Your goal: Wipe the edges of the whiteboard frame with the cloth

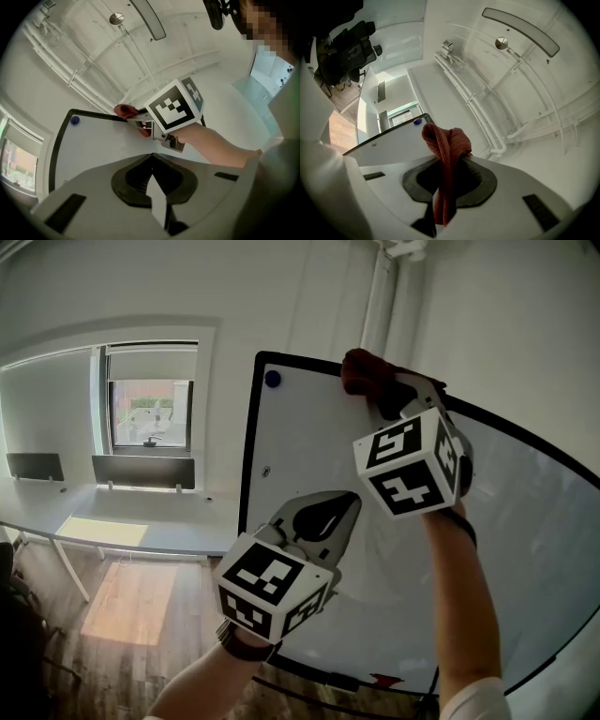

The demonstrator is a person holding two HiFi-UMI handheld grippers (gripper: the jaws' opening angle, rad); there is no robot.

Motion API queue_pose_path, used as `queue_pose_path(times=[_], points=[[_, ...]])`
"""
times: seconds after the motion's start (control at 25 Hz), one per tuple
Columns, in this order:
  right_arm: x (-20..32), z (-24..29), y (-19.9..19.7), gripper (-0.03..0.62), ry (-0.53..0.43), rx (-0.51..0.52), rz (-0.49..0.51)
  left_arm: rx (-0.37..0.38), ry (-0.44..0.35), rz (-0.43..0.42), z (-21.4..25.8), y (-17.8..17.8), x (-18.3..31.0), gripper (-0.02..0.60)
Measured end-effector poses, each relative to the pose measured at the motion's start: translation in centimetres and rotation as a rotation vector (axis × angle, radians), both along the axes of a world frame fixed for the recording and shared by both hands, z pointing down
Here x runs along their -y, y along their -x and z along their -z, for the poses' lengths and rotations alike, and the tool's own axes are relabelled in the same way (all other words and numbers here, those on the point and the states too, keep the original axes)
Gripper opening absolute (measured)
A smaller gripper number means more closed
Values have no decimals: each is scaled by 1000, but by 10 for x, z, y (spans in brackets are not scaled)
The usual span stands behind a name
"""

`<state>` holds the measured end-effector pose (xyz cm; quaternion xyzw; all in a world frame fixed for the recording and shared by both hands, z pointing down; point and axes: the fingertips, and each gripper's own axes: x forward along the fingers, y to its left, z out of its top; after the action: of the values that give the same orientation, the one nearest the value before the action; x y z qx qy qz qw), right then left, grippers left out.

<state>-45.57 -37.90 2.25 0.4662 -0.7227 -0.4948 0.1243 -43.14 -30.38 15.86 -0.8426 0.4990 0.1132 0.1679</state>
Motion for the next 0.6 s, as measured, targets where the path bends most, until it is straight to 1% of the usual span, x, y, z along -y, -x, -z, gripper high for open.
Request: queue_pose_path(times=[0.12, 0.28, 0.4, 0.6], points=[[1, -1, 12, 61, 4, -15, 5, -4, 0, 3, -1, 5, -2, 9], [-3, -2, 36, 61, 9, -29, 14, -14, -2, 24, -2, 25, -9, 9], [-2, -2, 47, 61, 12, -31, 26, -14, -3, 44, -1, 32, -10, 9], [-9, 1, 59, 61, -2, 8, 90, -14, -1, 70, -2, 46, -10, 9]])
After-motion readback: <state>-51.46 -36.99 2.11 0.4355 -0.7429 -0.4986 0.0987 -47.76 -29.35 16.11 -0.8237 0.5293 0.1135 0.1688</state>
